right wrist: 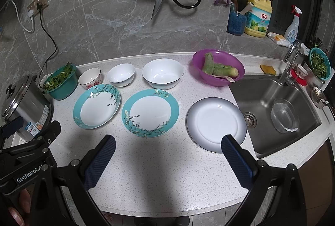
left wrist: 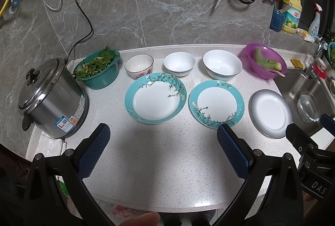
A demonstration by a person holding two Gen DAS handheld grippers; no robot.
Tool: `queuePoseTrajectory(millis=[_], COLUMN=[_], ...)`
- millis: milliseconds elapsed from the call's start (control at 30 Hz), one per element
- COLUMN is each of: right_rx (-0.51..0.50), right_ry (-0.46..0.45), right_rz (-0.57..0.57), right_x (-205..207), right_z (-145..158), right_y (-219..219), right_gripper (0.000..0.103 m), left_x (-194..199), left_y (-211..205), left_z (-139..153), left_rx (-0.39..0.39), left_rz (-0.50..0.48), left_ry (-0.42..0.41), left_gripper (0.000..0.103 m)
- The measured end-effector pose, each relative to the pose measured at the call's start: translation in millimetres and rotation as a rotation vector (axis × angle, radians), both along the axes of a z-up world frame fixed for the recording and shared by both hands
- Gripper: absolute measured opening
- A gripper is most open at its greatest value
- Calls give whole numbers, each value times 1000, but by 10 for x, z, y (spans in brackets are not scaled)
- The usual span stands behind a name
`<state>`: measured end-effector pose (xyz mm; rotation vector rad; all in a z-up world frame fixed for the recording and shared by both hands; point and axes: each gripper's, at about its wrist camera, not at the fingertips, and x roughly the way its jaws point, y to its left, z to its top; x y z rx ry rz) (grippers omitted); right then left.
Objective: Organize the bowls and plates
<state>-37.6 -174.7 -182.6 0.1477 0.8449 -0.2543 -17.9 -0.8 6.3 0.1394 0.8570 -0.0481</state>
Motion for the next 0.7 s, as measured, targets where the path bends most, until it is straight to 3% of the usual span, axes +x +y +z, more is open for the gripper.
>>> queuePoseTrajectory(millis=[700], right_rx=[1], right_ry=[0], right_rz=[1], right_x=[-6], right_z=[-8], right_y=[-7], right_gripper=[103], left_x=[2], left_y=[3], left_z=[-11], left_rx=[1], left_rz=[1], left_ry=[0], left_gripper=[103])
